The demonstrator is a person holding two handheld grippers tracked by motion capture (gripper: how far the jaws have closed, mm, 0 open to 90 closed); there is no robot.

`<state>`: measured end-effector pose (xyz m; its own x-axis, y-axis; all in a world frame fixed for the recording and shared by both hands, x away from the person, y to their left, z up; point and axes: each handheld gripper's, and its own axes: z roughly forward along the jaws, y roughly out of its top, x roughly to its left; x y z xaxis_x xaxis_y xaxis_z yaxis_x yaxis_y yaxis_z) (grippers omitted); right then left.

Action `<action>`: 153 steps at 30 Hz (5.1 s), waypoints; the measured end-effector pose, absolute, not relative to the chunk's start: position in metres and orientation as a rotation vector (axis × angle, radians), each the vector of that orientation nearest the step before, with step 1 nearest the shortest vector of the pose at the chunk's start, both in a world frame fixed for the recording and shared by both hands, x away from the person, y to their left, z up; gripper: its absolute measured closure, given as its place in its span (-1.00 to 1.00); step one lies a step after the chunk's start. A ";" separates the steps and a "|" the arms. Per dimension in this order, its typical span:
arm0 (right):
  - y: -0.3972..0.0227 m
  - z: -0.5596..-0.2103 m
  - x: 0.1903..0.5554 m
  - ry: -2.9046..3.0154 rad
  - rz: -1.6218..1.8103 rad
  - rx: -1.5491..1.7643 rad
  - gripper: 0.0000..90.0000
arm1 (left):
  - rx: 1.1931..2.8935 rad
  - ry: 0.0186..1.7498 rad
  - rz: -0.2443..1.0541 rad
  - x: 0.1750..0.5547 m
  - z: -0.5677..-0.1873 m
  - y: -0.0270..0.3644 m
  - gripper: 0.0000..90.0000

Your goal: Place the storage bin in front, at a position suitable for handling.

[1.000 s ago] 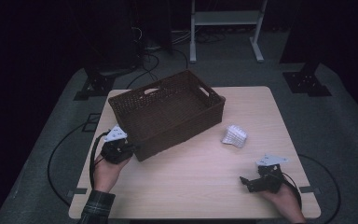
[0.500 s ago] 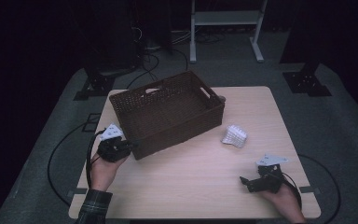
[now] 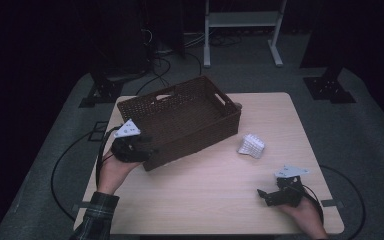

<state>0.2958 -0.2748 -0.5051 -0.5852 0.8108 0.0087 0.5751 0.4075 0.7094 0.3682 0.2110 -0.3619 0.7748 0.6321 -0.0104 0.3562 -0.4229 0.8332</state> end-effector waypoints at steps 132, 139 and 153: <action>-0.275 -0.505 0.296 2.331 0.976 1.200 -1.00 | 2.301 0.522 0.060 0.369 -0.377 0.124 0.43; -0.275 -0.505 0.296 2.331 0.976 1.202 -1.00 | 2.271 0.587 0.100 0.368 -0.373 0.140 -0.16; -0.275 -0.505 0.296 2.331 0.975 1.198 -1.00 | 2.229 0.642 0.192 0.352 -0.364 0.170 -0.61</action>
